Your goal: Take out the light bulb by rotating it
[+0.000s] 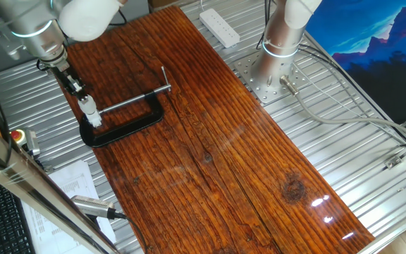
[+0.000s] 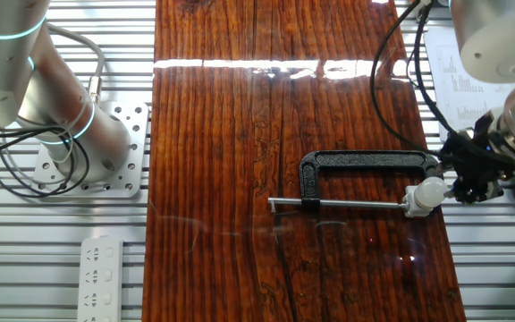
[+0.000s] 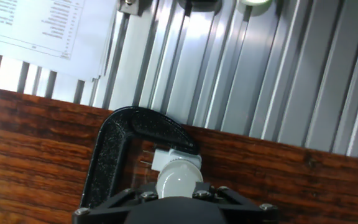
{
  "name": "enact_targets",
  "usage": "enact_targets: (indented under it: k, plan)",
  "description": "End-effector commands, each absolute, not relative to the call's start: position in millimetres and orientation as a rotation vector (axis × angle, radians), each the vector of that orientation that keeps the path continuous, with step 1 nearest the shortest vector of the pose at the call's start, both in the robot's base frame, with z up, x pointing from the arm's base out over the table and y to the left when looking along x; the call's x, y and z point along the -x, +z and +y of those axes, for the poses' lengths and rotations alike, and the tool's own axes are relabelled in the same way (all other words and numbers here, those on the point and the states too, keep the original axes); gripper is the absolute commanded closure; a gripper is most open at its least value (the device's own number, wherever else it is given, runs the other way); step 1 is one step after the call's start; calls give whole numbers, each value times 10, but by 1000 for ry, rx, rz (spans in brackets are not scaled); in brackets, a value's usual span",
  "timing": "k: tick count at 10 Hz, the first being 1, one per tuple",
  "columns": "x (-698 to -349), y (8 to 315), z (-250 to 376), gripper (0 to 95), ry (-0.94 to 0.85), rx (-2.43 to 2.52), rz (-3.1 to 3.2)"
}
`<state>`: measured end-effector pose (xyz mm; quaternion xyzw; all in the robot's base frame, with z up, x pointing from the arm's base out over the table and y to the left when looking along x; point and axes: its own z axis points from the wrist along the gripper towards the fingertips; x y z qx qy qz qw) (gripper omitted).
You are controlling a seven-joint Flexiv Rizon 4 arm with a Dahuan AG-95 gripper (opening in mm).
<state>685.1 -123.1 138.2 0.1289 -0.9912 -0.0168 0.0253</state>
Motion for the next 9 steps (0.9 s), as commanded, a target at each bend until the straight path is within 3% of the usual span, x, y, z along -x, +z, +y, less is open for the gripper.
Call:
enact_targets:
  k: [1,9]
  plan:
    - [-6860,1341,-1235,380,-41,-318,-3067]
    - [-6783,1158,-1200,380,-34,-184,-3070]
